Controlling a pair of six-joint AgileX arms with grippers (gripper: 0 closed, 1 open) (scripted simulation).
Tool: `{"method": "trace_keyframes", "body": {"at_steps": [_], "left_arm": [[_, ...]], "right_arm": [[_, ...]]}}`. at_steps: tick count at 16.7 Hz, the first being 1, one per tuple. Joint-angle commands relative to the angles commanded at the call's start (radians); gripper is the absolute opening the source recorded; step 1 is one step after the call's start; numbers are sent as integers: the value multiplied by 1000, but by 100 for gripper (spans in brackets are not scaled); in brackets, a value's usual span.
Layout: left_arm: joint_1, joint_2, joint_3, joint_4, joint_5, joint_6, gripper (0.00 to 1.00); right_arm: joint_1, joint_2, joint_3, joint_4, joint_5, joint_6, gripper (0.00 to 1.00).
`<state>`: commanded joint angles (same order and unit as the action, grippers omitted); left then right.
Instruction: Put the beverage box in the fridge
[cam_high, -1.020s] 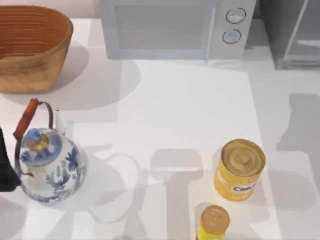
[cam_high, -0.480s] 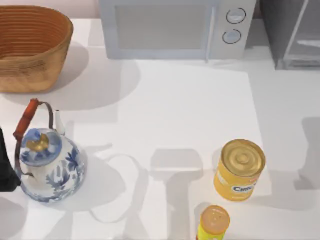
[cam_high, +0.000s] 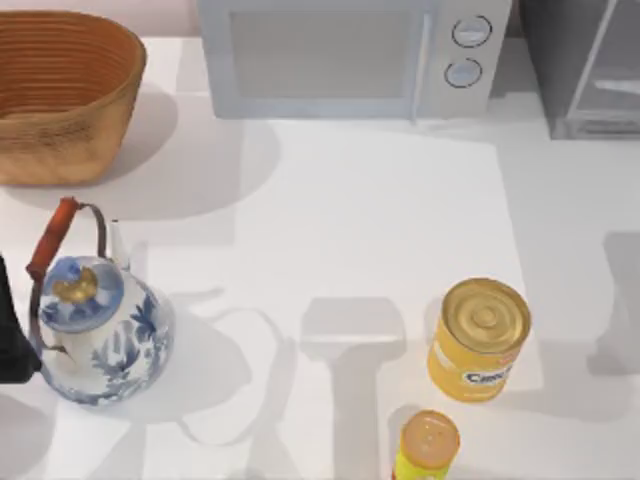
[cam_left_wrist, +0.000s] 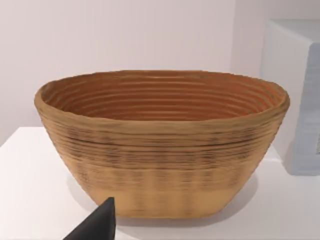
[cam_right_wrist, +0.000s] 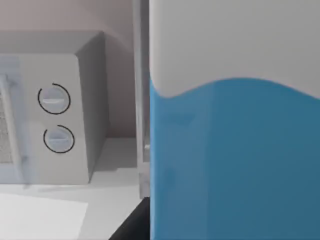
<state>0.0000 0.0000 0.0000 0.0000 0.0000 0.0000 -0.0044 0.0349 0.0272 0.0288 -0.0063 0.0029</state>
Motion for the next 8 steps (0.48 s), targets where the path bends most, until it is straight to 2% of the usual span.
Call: {"method": "trace_keyframes", "body": {"at_steps": [4, 8], "left_arm": [[0, 0, 0, 0, 0, 0, 100], [0, 0, 0, 0, 0, 0, 100]], "right_arm": [[-37, 189, 126, 147, -33, 2, 0], [-88, 542, 298, 360, -80, 5, 0]]}}
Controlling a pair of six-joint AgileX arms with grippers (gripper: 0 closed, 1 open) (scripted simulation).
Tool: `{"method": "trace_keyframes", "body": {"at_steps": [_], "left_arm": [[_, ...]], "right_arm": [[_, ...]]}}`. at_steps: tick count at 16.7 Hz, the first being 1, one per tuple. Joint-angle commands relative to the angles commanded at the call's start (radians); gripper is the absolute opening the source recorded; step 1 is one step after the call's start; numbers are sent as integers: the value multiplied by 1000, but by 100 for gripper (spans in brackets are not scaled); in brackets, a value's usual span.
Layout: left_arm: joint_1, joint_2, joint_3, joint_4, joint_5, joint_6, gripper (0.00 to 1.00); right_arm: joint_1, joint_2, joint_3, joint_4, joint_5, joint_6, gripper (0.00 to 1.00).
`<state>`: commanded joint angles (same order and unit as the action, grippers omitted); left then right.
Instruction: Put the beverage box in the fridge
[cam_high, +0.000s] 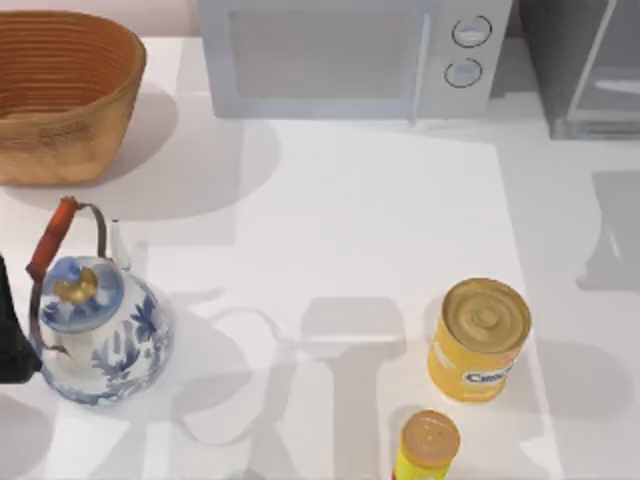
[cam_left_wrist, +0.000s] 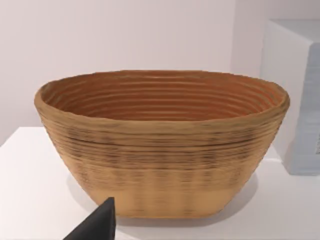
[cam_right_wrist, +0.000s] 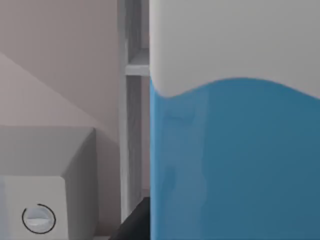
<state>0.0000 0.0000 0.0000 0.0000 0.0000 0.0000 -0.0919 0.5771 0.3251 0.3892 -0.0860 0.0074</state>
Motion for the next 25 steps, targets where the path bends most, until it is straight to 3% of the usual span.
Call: {"method": "trace_keyframes", "body": {"at_steps": [8, 12, 18, 25], "left_arm": [[0, 0, 0, 0, 0, 0, 100], [0, 0, 0, 0, 0, 0, 100], [0, 0, 0, 0, 0, 0, 100], [0, 0, 0, 0, 0, 0, 100]], "right_arm": [[-103, 1004, 368, 467, -94, 4, 0], [-146, 1361, 513, 645, -133, 6, 0], [-186, 1593, 648, 808, -169, 8, 0], [-179, 1608, 660, 793, -167, 10, 0]]}}
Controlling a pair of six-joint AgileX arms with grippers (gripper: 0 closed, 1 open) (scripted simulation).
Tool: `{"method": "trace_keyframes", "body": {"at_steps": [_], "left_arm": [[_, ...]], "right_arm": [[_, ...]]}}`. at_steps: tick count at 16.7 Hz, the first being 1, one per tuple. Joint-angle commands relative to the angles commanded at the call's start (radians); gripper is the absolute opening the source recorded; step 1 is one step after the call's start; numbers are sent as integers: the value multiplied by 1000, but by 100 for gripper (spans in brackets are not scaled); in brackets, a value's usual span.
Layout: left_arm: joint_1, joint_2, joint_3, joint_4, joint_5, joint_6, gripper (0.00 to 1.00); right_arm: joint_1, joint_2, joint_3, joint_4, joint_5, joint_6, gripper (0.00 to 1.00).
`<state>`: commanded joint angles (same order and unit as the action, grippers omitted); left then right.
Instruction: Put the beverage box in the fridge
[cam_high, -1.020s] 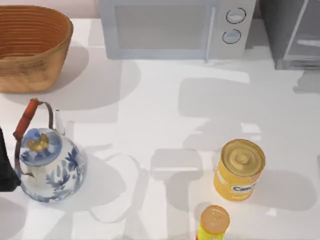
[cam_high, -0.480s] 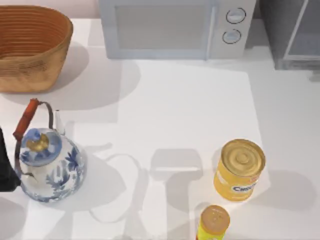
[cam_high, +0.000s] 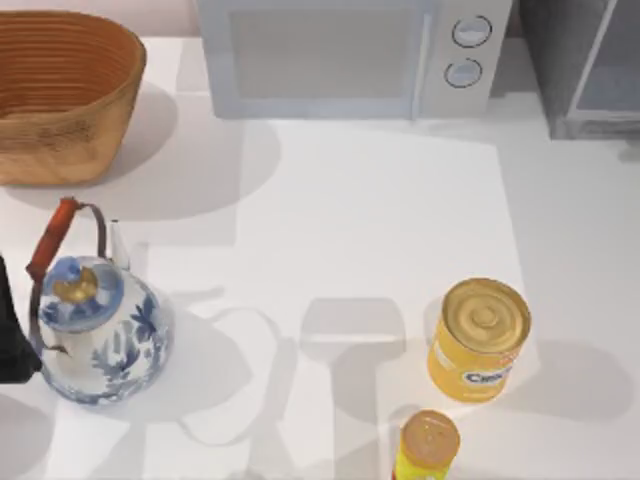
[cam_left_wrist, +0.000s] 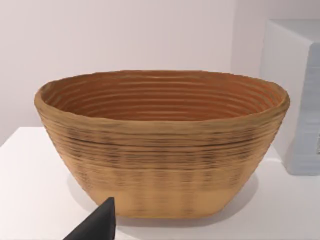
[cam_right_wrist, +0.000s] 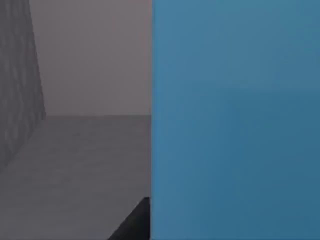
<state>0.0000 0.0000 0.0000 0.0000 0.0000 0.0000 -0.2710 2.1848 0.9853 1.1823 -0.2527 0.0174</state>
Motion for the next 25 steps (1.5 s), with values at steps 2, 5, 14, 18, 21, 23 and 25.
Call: {"method": "trace_keyframes", "body": {"at_steps": [2, 5, 14, 18, 21, 23, 25], "left_arm": [[0, 0, 0, 0, 0, 0, 100], [0, 0, 0, 0, 0, 0, 100], [0, 0, 0, 0, 0, 0, 100], [0, 0, 0, 0, 0, 0, 100], [0, 0, 0, 0, 0, 0, 100], [0, 0, 0, 0, 0, 0, 100], [0, 0, 0, 0, 0, 0, 100]], "right_arm": [[7, 37, 55, -46, 8, 0, 0], [19, 101, 215, -126, 21, -1, 0], [54, 251, 621, -357, 57, -3, 0], [54, 251, 621, -357, 57, -3, 8], [54, 251, 621, -357, 57, -3, 30], [54, 251, 621, -357, 57, -3, 45], [54, 251, 621, -357, 57, -3, 60]]}}
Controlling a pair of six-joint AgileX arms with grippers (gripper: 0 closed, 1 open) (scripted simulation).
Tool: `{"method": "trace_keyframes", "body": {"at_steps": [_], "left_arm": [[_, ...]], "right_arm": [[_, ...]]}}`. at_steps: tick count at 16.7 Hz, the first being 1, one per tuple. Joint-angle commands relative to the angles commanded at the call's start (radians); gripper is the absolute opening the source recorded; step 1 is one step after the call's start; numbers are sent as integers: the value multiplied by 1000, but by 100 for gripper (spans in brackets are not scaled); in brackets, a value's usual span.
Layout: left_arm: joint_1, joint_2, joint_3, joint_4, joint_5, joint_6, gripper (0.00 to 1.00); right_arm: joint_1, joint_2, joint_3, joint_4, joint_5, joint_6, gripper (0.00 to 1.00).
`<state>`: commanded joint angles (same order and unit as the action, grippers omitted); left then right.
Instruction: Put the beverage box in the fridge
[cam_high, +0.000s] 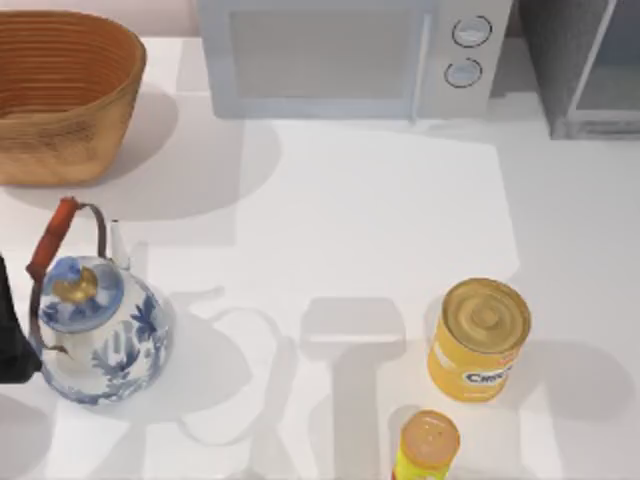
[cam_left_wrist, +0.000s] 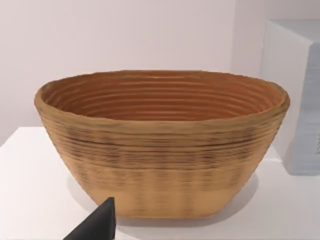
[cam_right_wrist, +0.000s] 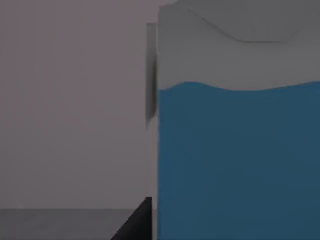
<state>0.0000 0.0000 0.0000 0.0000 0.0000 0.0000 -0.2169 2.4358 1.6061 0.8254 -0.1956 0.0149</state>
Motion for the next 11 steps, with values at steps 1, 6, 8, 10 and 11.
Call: {"method": "trace_keyframes", "body": {"at_steps": [1, 6, 8, 10, 11], "left_arm": [[0, 0, 0, 0, 0, 0, 100], [0, 0, 0, 0, 0, 0, 100], [0, 0, 0, 0, 0, 0, 100], [0, 0, 0, 0, 0, 0, 100], [0, 0, 0, 0, 0, 0, 100]], "right_arm": [[0, 0, 0, 0, 0, 0, 68], [0, 0, 0, 0, 0, 0, 100], [0, 0, 0, 0, 0, 0, 100], [0, 0, 0, 0, 0, 0, 100], [0, 0, 0, 0, 0, 0, 100]]}}
